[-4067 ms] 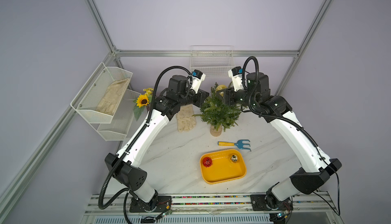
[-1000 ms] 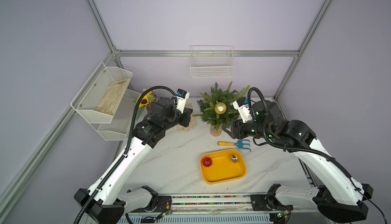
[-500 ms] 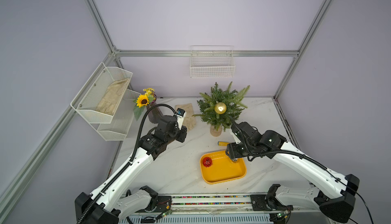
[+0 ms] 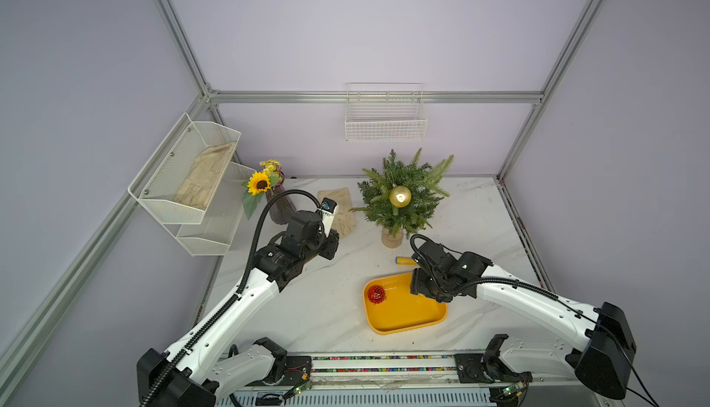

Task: Decorate the small christmas tree with ornaments
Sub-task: Pick up an ornament from the container.

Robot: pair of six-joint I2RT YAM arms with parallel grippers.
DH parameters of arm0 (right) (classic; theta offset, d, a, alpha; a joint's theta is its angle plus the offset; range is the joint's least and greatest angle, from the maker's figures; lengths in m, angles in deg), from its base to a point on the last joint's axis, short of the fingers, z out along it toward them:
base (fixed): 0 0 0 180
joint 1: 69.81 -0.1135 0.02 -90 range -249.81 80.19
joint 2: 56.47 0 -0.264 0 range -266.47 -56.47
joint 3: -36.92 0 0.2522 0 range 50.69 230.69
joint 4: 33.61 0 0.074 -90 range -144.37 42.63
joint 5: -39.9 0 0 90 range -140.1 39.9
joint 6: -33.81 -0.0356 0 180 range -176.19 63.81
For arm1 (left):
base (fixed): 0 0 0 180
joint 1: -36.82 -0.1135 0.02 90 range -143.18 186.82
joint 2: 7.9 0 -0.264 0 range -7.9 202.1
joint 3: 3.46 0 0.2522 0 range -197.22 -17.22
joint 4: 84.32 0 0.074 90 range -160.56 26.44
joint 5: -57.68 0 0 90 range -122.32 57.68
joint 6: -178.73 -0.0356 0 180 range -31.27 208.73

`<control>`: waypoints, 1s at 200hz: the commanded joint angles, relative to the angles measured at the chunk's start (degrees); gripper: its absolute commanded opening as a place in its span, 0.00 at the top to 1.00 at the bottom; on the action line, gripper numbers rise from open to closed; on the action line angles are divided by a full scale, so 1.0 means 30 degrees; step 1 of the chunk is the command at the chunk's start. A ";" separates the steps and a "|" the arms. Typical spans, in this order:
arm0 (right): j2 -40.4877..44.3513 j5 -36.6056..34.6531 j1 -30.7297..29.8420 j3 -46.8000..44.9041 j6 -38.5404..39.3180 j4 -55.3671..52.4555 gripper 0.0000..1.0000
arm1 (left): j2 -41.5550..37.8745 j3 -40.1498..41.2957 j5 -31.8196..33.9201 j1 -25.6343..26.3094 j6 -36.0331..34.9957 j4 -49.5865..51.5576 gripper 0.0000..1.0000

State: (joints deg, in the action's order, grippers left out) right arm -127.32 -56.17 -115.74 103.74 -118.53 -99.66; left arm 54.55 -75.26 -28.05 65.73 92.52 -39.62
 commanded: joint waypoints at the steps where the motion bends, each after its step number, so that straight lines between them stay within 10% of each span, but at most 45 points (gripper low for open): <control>1: 0.0463 -0.1920 -0.0085 -0.0386 -0.6392 0.0234 0.30 | -0.0223 0.0149 -0.0419 -0.0114 -0.0399 -0.0410 0.84; 200: -0.3696 -0.3777 -0.0047 -0.1539 -1.3371 0.2093 0.31 | -0.0558 0.0150 -0.1415 -0.0071 -0.0679 -0.0379 0.81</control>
State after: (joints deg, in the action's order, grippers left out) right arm -137.81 -65.70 -115.74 99.85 -150.64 -94.00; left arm 54.53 -75.26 -31.28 65.73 91.91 -39.27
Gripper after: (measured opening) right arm 0.694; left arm 0.187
